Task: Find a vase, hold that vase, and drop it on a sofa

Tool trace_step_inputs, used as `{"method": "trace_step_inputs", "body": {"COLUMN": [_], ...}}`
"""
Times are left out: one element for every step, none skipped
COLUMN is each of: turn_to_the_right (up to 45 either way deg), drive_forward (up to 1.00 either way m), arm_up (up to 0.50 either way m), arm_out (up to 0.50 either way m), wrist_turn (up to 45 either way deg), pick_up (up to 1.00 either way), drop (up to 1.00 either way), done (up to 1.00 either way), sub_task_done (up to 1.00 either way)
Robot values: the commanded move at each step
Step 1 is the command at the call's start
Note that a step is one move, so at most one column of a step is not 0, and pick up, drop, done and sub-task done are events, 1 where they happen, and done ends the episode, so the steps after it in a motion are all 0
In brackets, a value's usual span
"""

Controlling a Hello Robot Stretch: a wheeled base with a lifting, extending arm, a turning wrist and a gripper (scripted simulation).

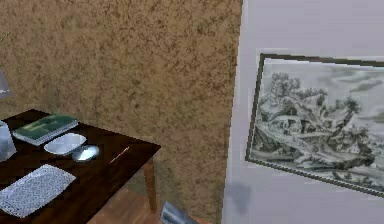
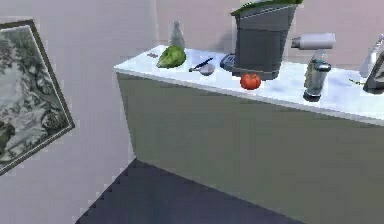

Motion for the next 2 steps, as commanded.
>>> {"method": "trace_step_inputs", "body": {"turn_to_the_right": [-6.0, 0.0], "drive_forward": [0.0, 0.25], "arm_up": [0.0, 0.0], "arm_out": [0.0, 0.0], "wrist_turn": [0.0, 0.0], "pick_up": [0.0, 0.0], "drop": [0.0, 0.0], "done": [0.0, 0.0], "sub_task_done": [0.0, 0.0]}}
